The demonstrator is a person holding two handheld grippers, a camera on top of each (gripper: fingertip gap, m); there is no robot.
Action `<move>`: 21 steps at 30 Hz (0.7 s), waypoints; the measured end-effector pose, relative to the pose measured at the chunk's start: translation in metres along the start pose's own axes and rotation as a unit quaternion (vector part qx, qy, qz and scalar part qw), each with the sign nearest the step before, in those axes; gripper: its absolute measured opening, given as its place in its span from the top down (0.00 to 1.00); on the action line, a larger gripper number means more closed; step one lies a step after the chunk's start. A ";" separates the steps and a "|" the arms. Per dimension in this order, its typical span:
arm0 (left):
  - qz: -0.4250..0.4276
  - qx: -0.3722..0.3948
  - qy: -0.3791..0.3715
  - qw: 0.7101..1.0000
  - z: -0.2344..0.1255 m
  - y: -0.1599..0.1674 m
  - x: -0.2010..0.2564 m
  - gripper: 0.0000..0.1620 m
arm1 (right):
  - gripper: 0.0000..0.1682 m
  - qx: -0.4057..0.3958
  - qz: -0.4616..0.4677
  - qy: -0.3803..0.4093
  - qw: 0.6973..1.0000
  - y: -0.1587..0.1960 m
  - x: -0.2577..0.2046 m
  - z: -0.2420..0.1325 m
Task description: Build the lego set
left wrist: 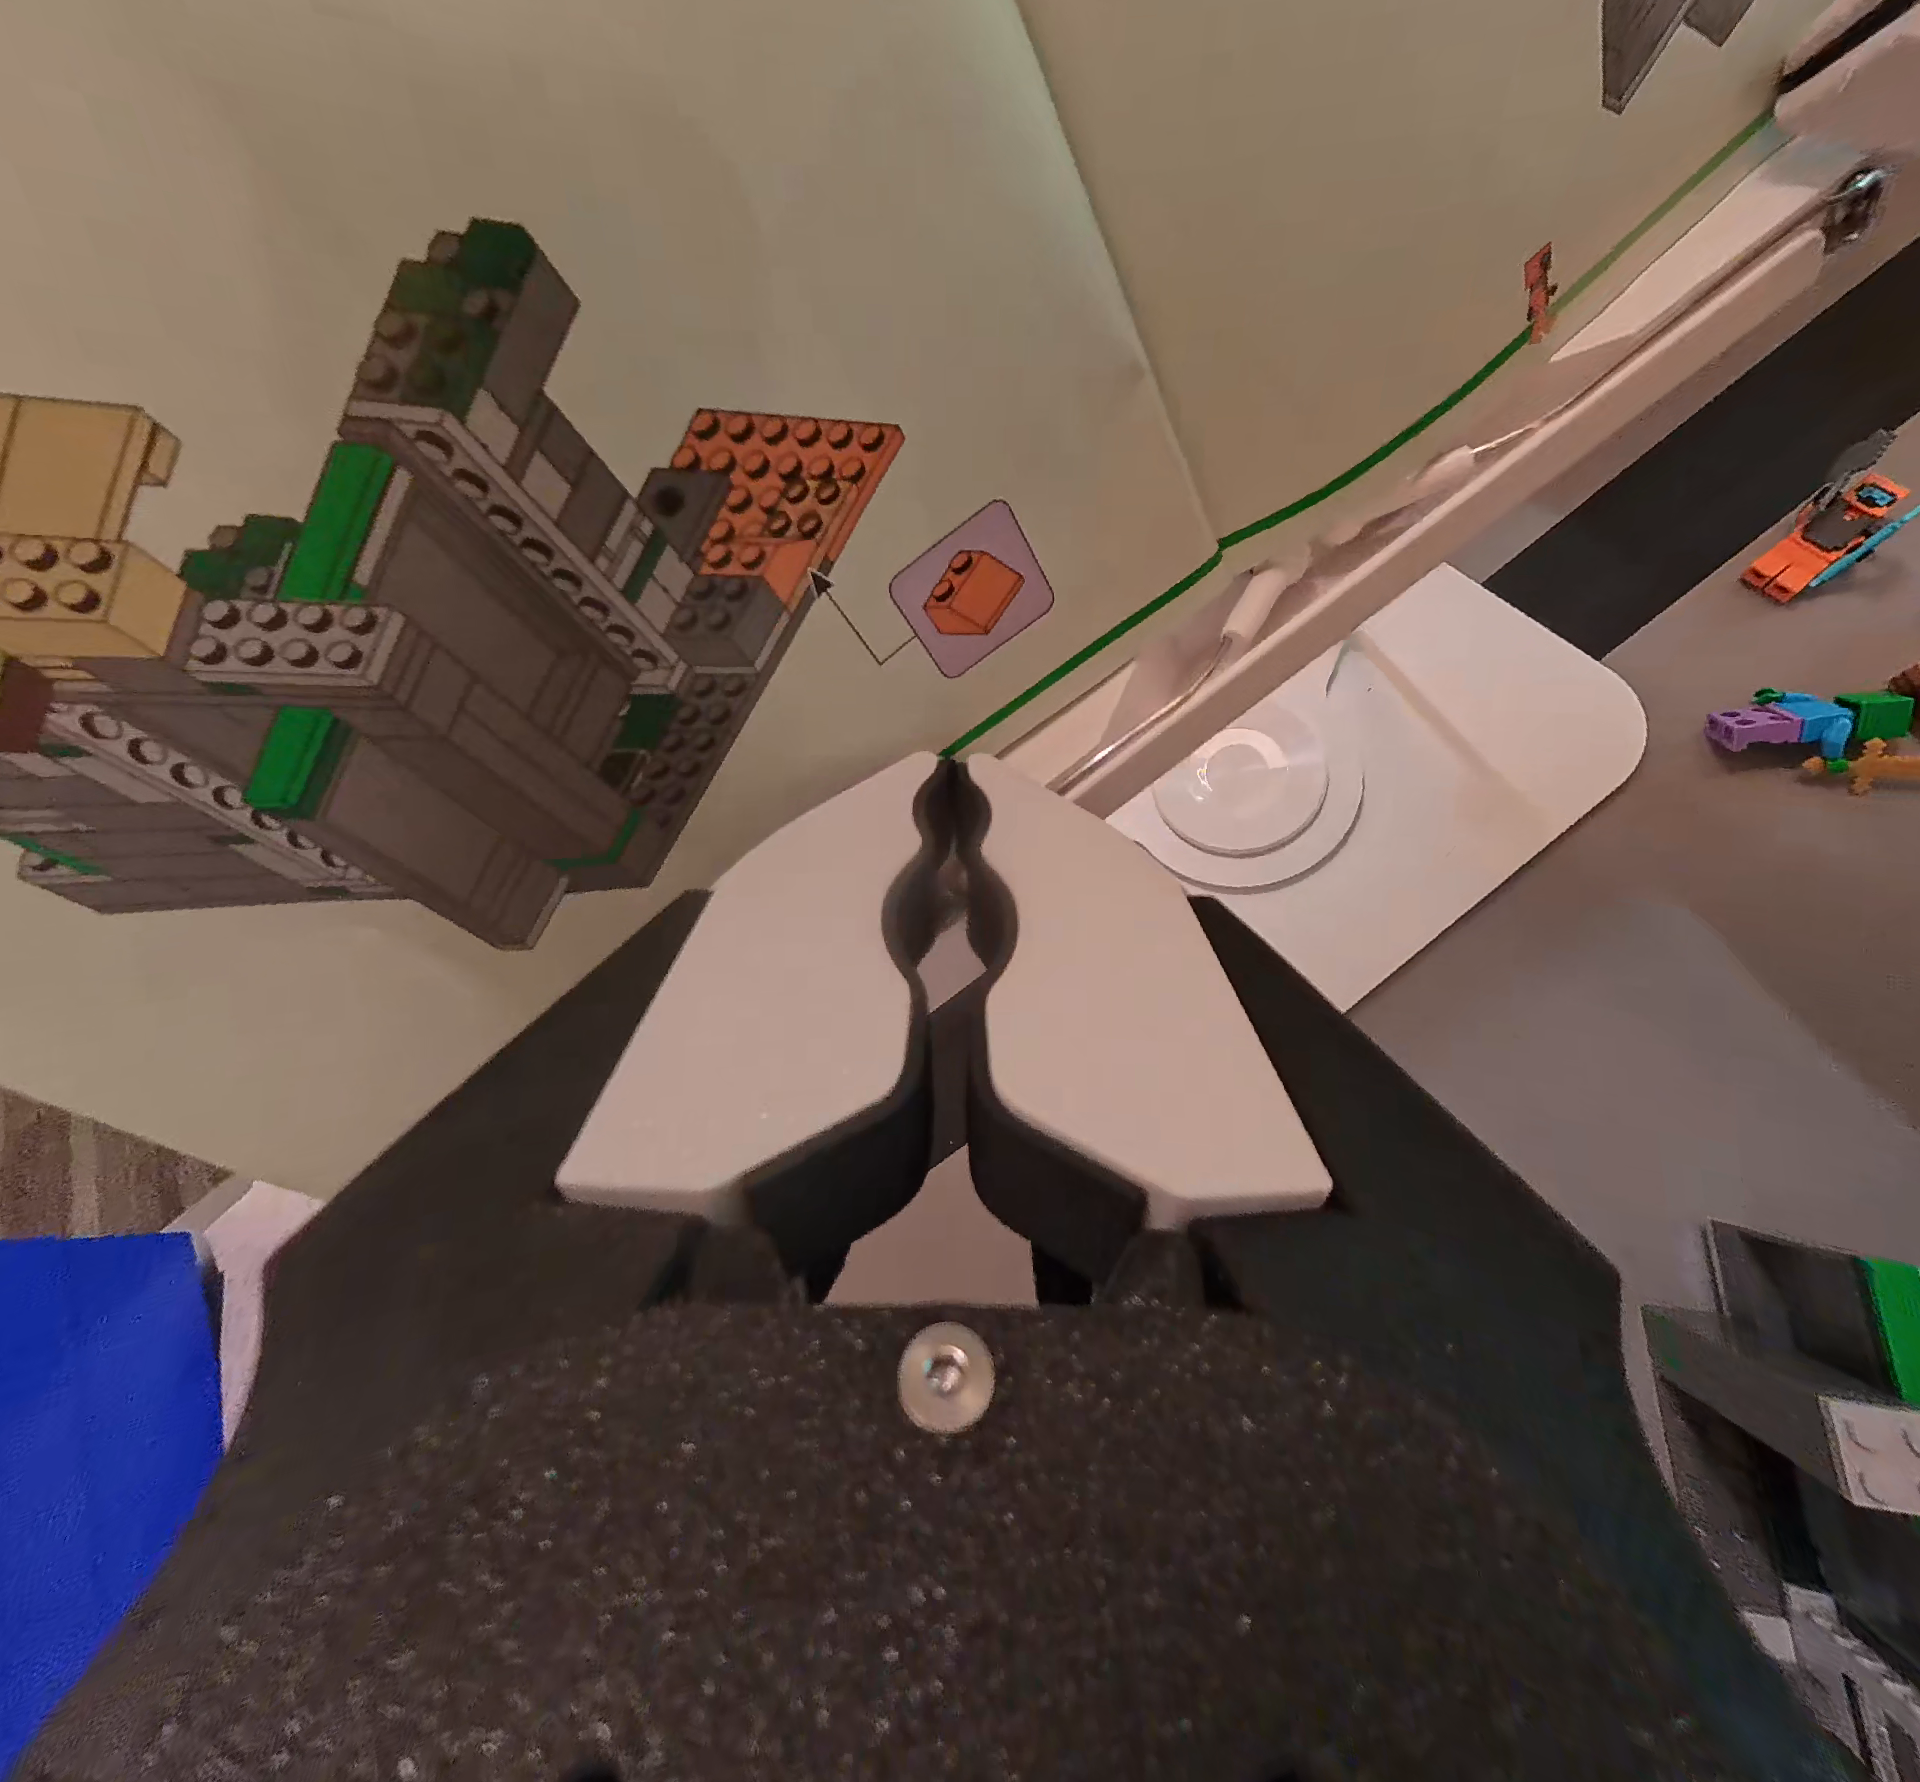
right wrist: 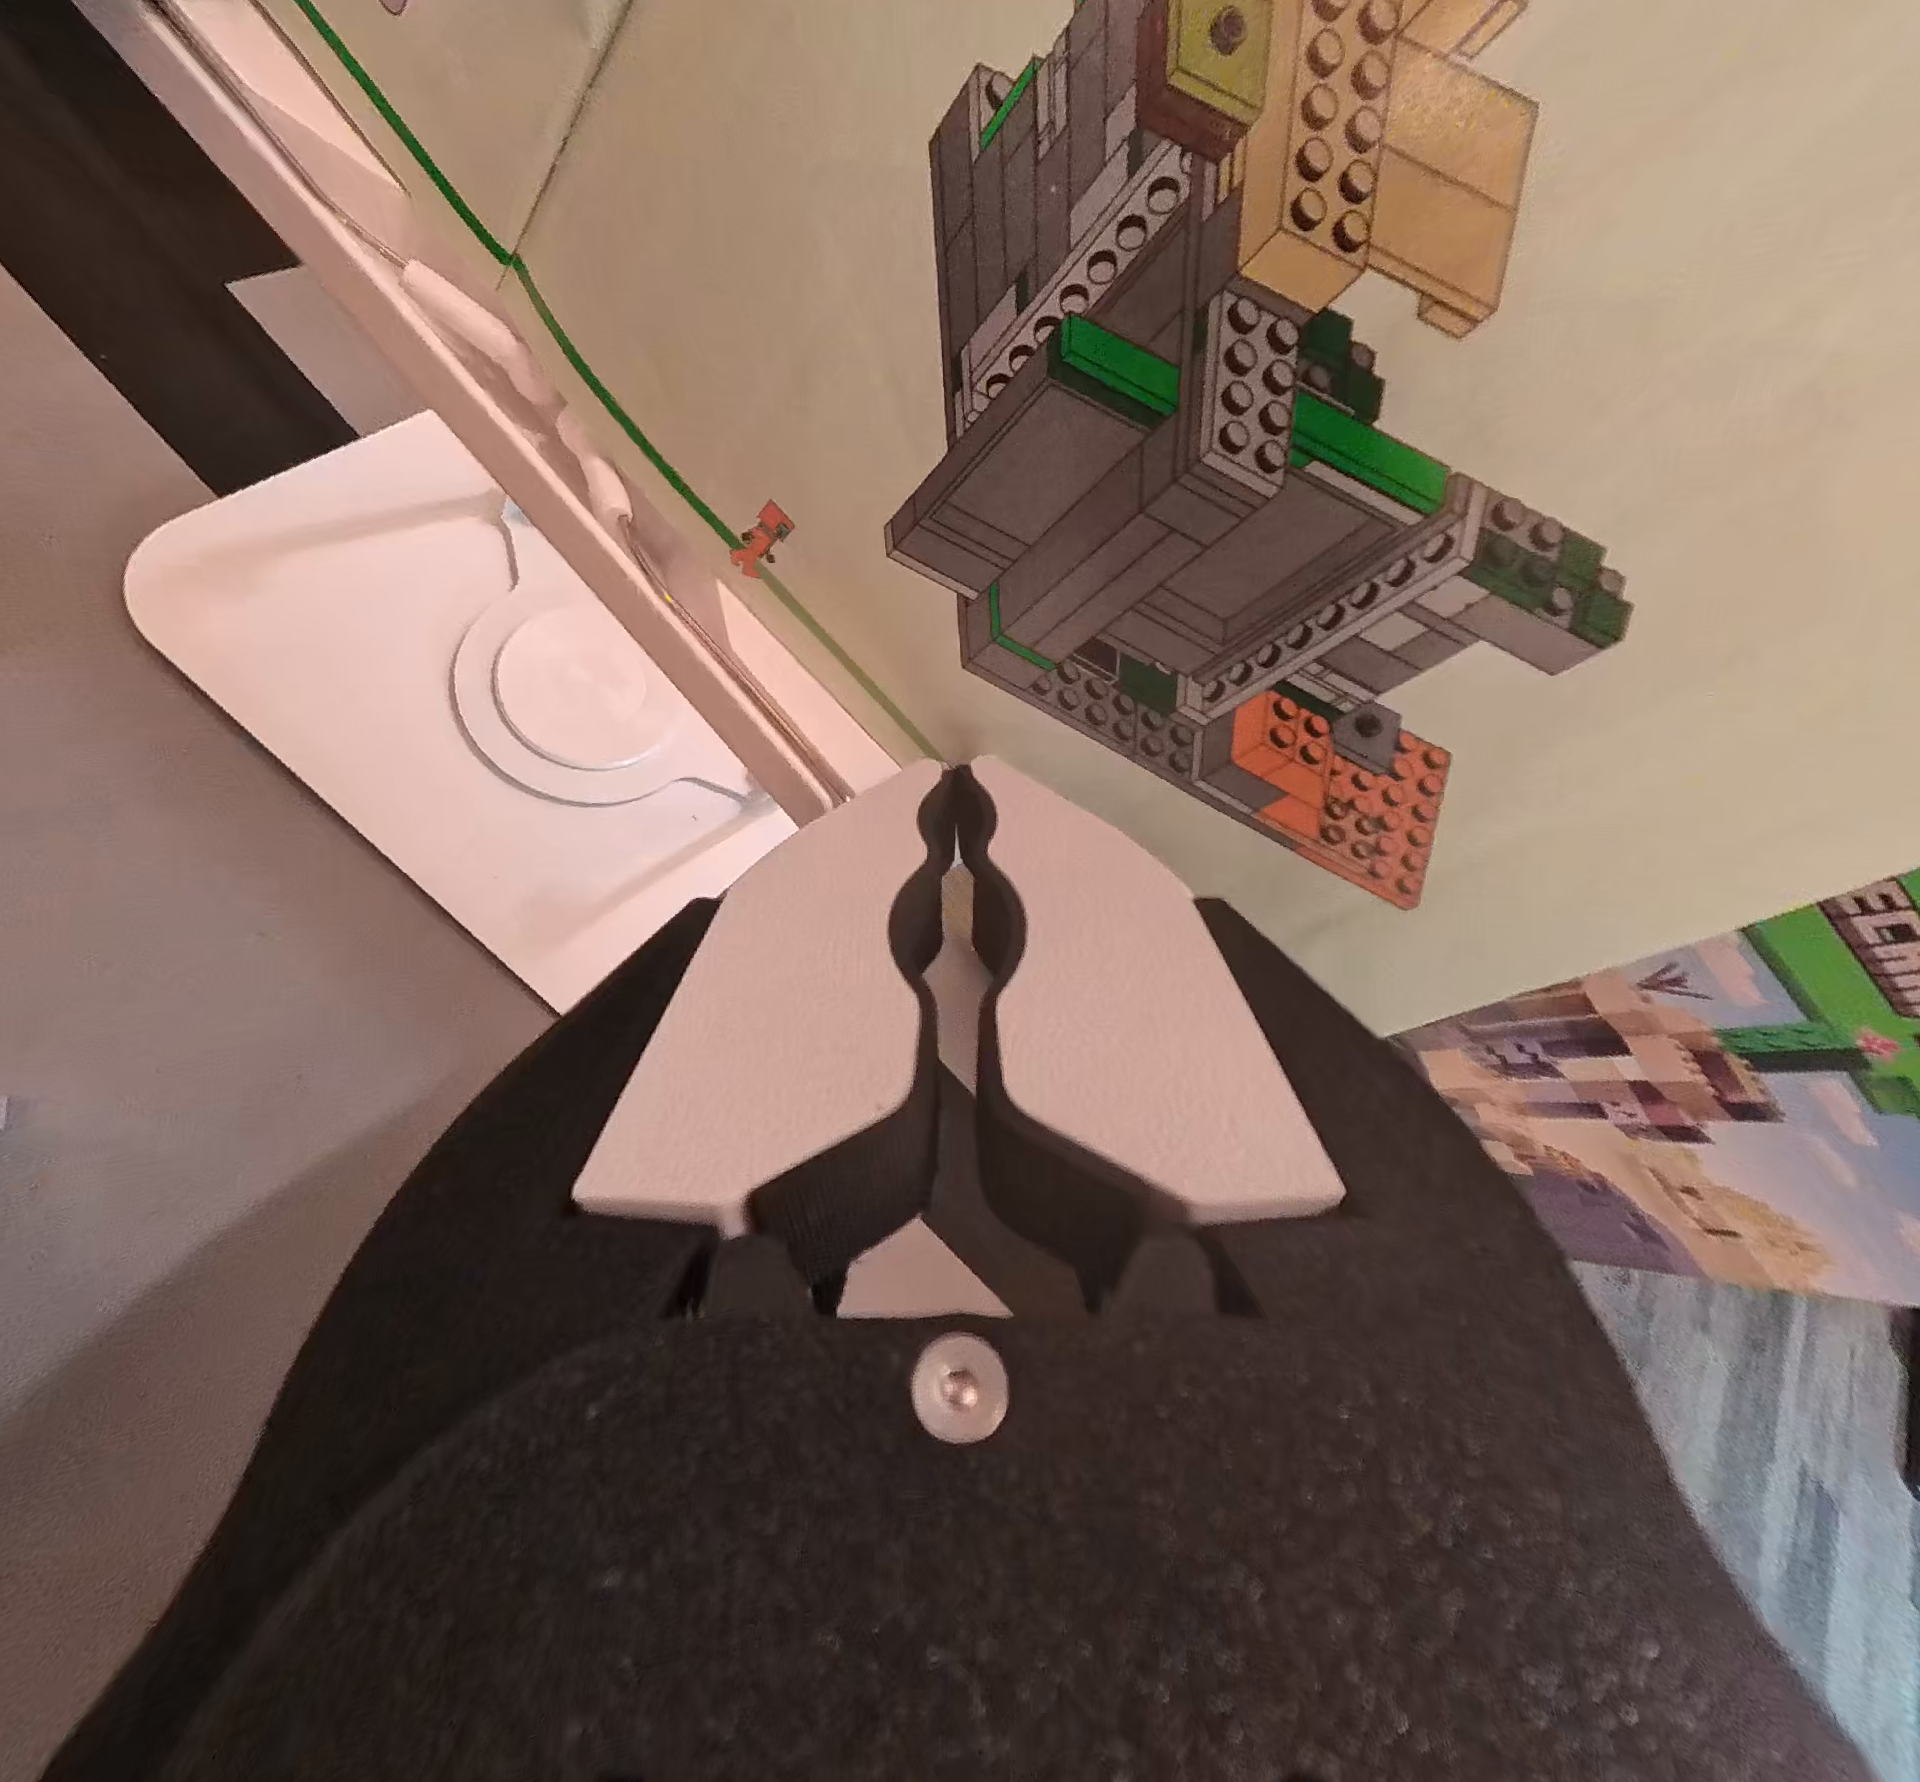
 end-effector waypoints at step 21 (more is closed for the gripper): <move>-0.104 0.288 -0.013 0.952 -0.133 0.077 0.112 1.00 | 1.00 0.248 0.252 0.003 0.935 0.031 -0.104 -0.159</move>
Point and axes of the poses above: each gripper's, where its closed fingertips meet, z out along the fingers, y out of its underside, x = y × z across the jaws, the point moved 4 cm from there along -z, back along the fingers, and after that the axes turned 8 degrees about y, right-handed, at the moved point
